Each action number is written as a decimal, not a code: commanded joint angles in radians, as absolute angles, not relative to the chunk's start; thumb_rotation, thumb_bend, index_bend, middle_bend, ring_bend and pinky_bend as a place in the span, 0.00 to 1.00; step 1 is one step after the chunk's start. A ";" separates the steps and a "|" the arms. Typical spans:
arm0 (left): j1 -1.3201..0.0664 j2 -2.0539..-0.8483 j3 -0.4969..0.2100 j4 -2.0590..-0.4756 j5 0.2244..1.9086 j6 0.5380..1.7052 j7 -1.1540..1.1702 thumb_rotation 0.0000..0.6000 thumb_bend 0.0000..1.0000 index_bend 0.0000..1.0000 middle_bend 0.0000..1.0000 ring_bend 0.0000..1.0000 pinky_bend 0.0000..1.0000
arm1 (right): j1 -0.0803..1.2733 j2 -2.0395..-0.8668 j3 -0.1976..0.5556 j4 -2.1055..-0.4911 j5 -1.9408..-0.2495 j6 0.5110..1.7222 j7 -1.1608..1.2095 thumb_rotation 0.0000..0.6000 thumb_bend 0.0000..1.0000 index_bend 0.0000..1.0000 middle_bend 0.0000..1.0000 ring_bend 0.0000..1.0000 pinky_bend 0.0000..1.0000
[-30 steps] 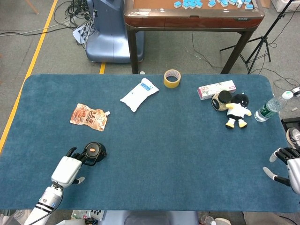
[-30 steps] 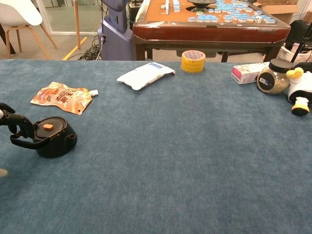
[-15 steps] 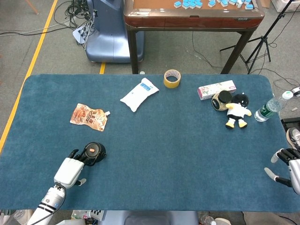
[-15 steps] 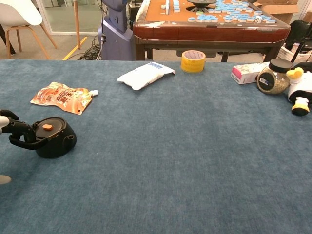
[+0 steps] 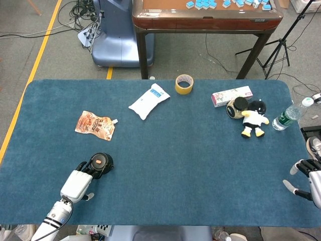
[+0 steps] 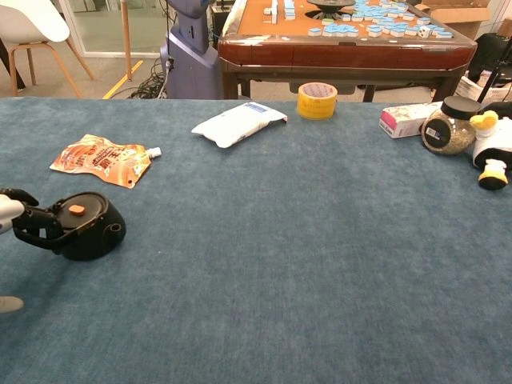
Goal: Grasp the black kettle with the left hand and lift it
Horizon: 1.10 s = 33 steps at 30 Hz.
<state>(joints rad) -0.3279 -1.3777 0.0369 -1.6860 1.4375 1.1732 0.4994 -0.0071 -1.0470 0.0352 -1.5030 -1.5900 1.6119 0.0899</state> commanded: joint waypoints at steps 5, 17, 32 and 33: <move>-0.335 -1.387 0.034 -1.671 1.427 1.163 0.492 1.00 0.11 0.46 0.40 0.34 0.10 | -0.009 -1.046 0.035 -1.505 -1.588 1.611 0.090 1.00 0.18 0.57 0.49 0.37 0.38; -0.344 -1.411 0.028 -1.640 1.424 1.159 0.459 1.00 0.11 0.62 0.59 0.47 0.04 | -0.007 -1.043 0.036 -1.511 -1.585 1.603 0.087 1.00 0.18 0.56 0.49 0.37 0.38; -0.363 -1.421 0.019 -1.633 1.406 1.141 0.438 1.00 0.11 0.79 0.82 0.66 0.04 | -0.009 -1.042 0.038 -1.510 -1.580 1.603 0.090 1.00 0.18 0.56 0.49 0.37 0.38; -0.364 -1.421 0.016 -1.635 1.407 1.142 0.434 1.00 0.11 0.81 0.84 0.67 0.04 | -0.010 -1.043 0.038 -1.509 -1.580 1.604 0.092 1.00 0.18 0.56 0.49 0.37 0.38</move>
